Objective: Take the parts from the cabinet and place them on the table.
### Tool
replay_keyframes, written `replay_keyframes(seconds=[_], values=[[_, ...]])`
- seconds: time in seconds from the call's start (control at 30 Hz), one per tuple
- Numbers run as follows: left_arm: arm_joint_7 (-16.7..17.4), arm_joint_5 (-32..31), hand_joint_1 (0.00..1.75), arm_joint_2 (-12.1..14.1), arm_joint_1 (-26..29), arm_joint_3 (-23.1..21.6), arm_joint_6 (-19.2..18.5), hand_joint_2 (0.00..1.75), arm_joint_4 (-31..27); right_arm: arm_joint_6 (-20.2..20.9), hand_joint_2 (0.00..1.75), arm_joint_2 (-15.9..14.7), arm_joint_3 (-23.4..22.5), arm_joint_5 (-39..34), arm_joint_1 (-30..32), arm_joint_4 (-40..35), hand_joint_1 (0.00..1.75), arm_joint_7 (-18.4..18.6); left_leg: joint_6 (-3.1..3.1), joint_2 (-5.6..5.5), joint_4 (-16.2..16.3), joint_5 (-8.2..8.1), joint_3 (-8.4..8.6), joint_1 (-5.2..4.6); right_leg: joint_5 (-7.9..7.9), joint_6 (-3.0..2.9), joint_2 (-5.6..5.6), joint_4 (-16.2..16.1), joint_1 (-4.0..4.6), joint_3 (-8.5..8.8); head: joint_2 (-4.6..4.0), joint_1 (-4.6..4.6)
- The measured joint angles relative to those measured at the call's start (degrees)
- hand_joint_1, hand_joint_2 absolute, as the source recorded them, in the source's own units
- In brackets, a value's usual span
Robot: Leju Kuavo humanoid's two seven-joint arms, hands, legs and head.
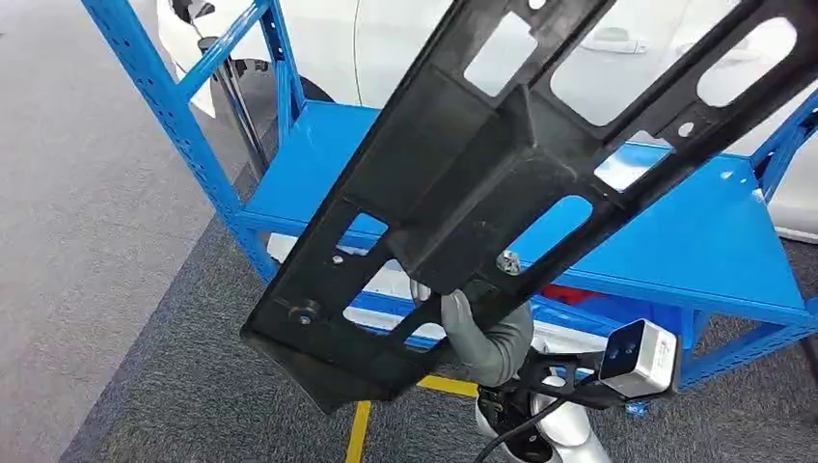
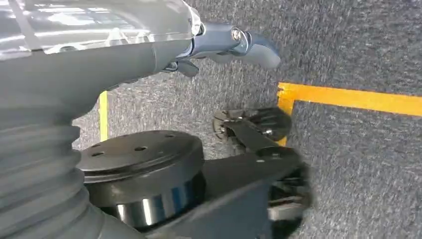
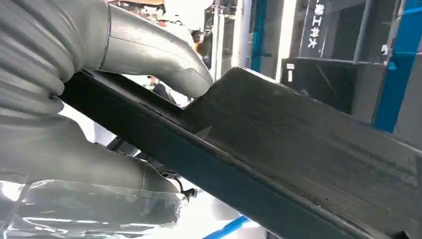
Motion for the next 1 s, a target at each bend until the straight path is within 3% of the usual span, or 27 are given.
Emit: replay_keyframes(seconds=[0.03,0.07,0.1,0.17,0.2,0.23,0.3,0.37,0.4,0.43,0.5,0.53,0.57,0.63,0.67,0.7,0.73,0.8,0.83,0.87,0.9,1.0], values=[[0.00,0.02,0.00,0.00,0.12,0.00,0.00,1.75,-0.02,-0.02,1.75,0.00,-0.02,0.13,0.18,0.09,1.75,0.00,-0.20,0.00,1.97,0.04,-1.00,0.21,0.00,0.01,0.01,0.02,-0.02,0.02,0.00,0.00],[-0.02,0.13,0.00,0.00,0.19,0.00,0.00,1.75,0.00,-0.15,1.75,-0.02,-0.05,0.46,0.43,0.24,1.75,-0.18,-0.31,0.01,0.93,1.34,-0.57,0.40,-0.02,0.03,0.03,0.03,-0.06,0.09,0.00,0.00],[-0.02,0.26,0.00,0.00,0.18,0.00,0.00,1.75,0.00,-0.30,1.75,-0.02,-0.11,0.87,0.66,0.42,1.75,-0.54,-0.37,0.02,-2.83,3.74,1.17,0.58,-0.08,0.13,0.08,0.13,-0.11,0.14,0.00,0.00],[-0.11,0.53,0.00,0.00,0.13,0.04,0.09,1.75,0.00,-0.94,1.75,-0.02,-0.18,1.58,0.82,0.64,1.75,-1.03,-0.34,0.07,-13.70,8.84,6.57,0.92,-0.38,0.59,0.16,0.39,-0.23,0.33,0.00,0.00],[-0.11,0.59,0.00,-0.07,0.09,0.11,0.11,1.75,-0.02,-1.37,1.75,-0.02,-0.31,2.18,0.92,0.79,1.75,-1.33,-0.16,0.02,-15.48,7.55,7.47,0.77,-0.43,0.99,0.18,0.53,0.02,0.12,0.00,0.00],[-0.26,0.68,0.00,-0.07,0.07,0.22,0.22,1.75,-0.02,-1.79,1.75,-0.02,-0.44,2.58,0.99,0.90,1.75,-1.46,0.46,-0.11,-15.80,8.00,7.27,0.51,-0.39,1.32,0.29,0.76,0.16,-0.20,0.00,0.00],[-0.42,0.77,0.00,-0.07,0.51,0.28,0.37,1.75,-0.02,-2.80,1.75,-0.02,-0.46,3.41,1.44,1.36,1.75,-1.57,1.08,-0.13,-15.61,8.04,7.00,0.29,-0.10,2.06,0.28,0.41,0.11,-0.19,0.00,0.00],[-0.46,0.79,0.00,-0.09,0.65,0.35,0.46,1.75,-0.02,-3.56,1.75,-0.04,-0.48,4.09,1.76,1.77,1.75,-1.60,2.08,-0.09,-16.37,8.68,7.24,0.64,-0.63,2.78,0.23,0.80,-0.25,-0.27,0.00,0.00],[-0.48,0.79,0.00,-0.09,0.58,0.37,0.57,1.75,-0.02,-3.76,1.75,-0.04,-0.55,4.18,1.81,1.82,1.75,-1.60,2.27,-0.09,-16.52,8.77,7.25,0.54,-1.98,2.91,0.18,2.51,-0.25,-0.94,0.00,0.00],[-0.48,0.81,0.00,-0.09,0.54,0.39,0.61,1.75,-0.02,-3.76,1.75,-0.04,-0.57,4.20,1.83,1.93,1.75,-1.62,2.59,-0.05,-16.50,8.80,7.12,0.48,-4.20,3.00,0.20,6.13,-0.18,-2.70,0.00,0.00],[-0.48,0.85,0.00,-0.09,0.73,0.52,0.72,1.75,-0.02,-3.89,1.75,-0.07,-0.59,4.44,2.07,2.23,1.75,-1.33,2.79,0.05,-16.48,8.84,6.91,0.21,-8.42,3.21,0.19,15.98,-0.18,-7.38,0.00,0.00],[-0.48,0.85,0.00,-0.09,0.85,0.63,0.74,1.75,-0.02,-3.89,1.75,-0.07,-0.59,4.61,2.25,2.45,1.75,-1.18,2.84,0.07,-16.46,8.82,6.86,0.10,-8.85,3.22,0.19,18.78,-0.17,-8.79,0.00,0.00],[-0.48,0.85,0.00,-0.09,0.93,0.74,0.77,1.75,-0.02,-3.89,1.75,-0.07,-0.61,4.81,2.40,2.65,1.75,-1.01,2.85,0.25,-16.45,8.82,6.91,0.05,-7.78,3.17,0.18,18.34,-0.16,-8.59,0.00,0.00],[-0.50,0.85,0.00,-0.09,0.94,0.87,0.76,1.75,-0.02,-3.91,1.75,-0.07,-0.66,4.90,2.40,2.69,1.75,-0.74,2.94,0.62,-16.27,8.72,7.01,0.01,-3.30,2.79,-0.06,10.76,-0.12,-4.81,0.00,0.00],[-0.57,0.85,0.00,-0.11,0.95,0.96,0.72,1.75,-0.02,-3.91,1.75,-0.07,-0.70,4.92,2.33,2.69,1.75,-0.61,2.78,0.72,-16.14,8.58,7.14,-0.04,-0.85,2.41,-1.12,5.11,0.01,-1.91,-0.02,0.00],[-0.59,0.85,0.00,-0.13,1.00,1.07,0.72,1.75,-0.02,-3.91,1.75,-0.04,-0.81,4.90,2.14,2.69,1.75,-0.39,2.58,0.92,-16.01,8.43,7.21,-0.19,-0.69,1.91,-3.88,1.34,0.41,-0.23,0.00,0.00],[-0.61,0.85,0.00,-0.11,1.05,1.14,0.70,1.75,-0.02,-3.91,1.75,0.02,-0.88,4.85,1.95,2.69,1.75,-0.15,2.21,1.09,-15.71,8.22,7.08,-0.60,-0.58,1.46,-3.73,0.90,0.83,-0.29,0.00,0.00],[-0.61,0.85,0.00,-0.13,1.15,1.20,0.70,1.75,-0.02,-3.96,1.75,0.04,-1.12,4.74,1.88,2.69,1.75,0.13,1.76,2.16,-15.95,8.22,7.21,-0.55,-0.47,1.16,-2.43,1.05,0.93,-0.65,0.00,0.00],[-0.61,0.85,0.00,-0.13,1.09,1.22,0.68,1.75,-0.02,-3.96,1.75,0.04,-1.29,4.72,1.87,2.67,1.75,0.22,1.49,2.63,-16.12,8.23,7.38,-0.55,-0.31,0.87,-1.88,0.90,0.87,-0.71,0.00,0.00],[-0.61,0.83,0.00,-0.13,1.00,1.22,0.68,1.75,-0.02,-3.96,1.75,0.17,-1.38,4.72,1.88,2.62,1.75,0.43,1.16,2.93,-15.91,7.78,7.22,-0.62,0.21,0.28,-1.33,0.22,0.19,-0.39,0.00,0.00],[-0.63,0.83,0.00,-0.13,0.95,1.22,0.66,1.75,-0.02,-4.00,1.75,0.17,-1.42,4.72,1.84,2.60,1.75,0.48,0.86,2.05,-14.60,6.64,7.03,-0.39,0.30,0.05,-0.94,0.10,0.22,-0.29,0.00,0.00],[-0.57,0.70,0.00,-0.13,1.12,1.22,0.28,1.75,-0.02,-4.09,1.75,0.33,-1.49,4.72,1.91,2.58,1.75,0.50,0.18,1.15,-2.50,0.29,1.82,0.05,0.37,-0.24,0.55,0.13,0.21,-0.42,0.00,0.00]])
